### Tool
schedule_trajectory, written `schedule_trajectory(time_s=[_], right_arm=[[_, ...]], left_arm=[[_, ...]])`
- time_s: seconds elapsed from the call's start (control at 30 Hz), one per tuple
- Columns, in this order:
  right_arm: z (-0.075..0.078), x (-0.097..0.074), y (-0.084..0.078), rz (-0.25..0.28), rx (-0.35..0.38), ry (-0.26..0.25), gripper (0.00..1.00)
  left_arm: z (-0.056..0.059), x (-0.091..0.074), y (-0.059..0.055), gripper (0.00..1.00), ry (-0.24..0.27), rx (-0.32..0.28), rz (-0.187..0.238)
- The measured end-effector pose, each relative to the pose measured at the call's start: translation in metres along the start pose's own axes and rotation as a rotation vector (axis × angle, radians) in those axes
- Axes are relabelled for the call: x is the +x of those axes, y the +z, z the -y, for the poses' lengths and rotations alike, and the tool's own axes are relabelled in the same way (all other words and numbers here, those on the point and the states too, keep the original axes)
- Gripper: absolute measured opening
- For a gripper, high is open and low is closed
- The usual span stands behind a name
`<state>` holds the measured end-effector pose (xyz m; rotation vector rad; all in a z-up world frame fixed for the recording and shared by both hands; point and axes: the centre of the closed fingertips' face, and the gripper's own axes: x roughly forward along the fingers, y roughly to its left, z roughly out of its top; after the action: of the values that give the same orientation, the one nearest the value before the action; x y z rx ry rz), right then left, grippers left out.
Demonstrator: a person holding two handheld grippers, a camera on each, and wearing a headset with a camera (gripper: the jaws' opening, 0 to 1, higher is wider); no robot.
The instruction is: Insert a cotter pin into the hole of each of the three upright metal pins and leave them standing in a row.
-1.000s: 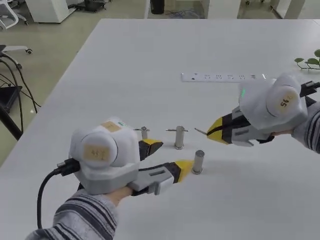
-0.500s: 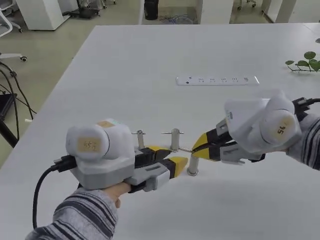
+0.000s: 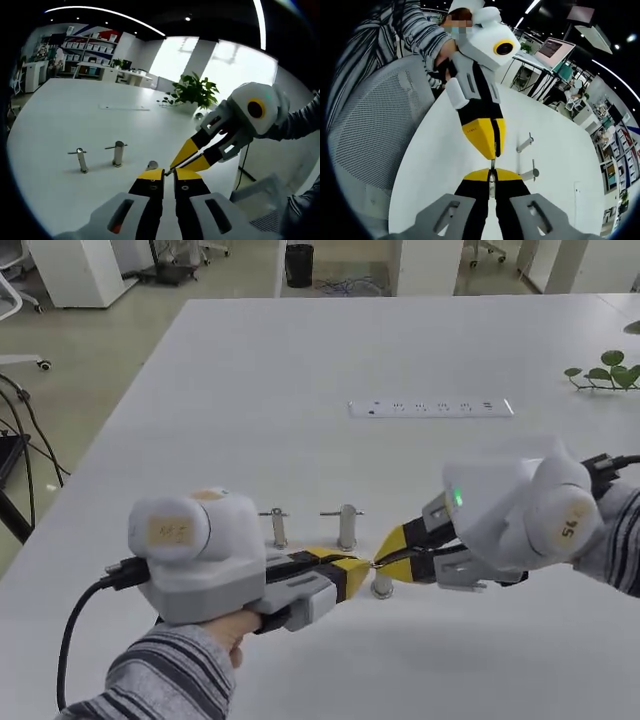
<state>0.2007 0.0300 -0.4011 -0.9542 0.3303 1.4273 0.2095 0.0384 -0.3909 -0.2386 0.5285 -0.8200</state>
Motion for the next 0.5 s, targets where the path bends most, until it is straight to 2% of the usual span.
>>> schedule_trajectory(time_s=[0.33,0.5], right_arm=[[-0.0013,-0.0006,0.0017,0.000,0.001,-0.008,0.00],[-0.0011,-0.0026,0.0022,0.001,0.011,-0.012,0.00]], left_arm=[[0.0053,0.0005,-0.0014,0.00,-0.021,-0.026,-0.009],[0.0073,0.0006,-0.0003,0.00,-0.030,0.010,-0.005]])
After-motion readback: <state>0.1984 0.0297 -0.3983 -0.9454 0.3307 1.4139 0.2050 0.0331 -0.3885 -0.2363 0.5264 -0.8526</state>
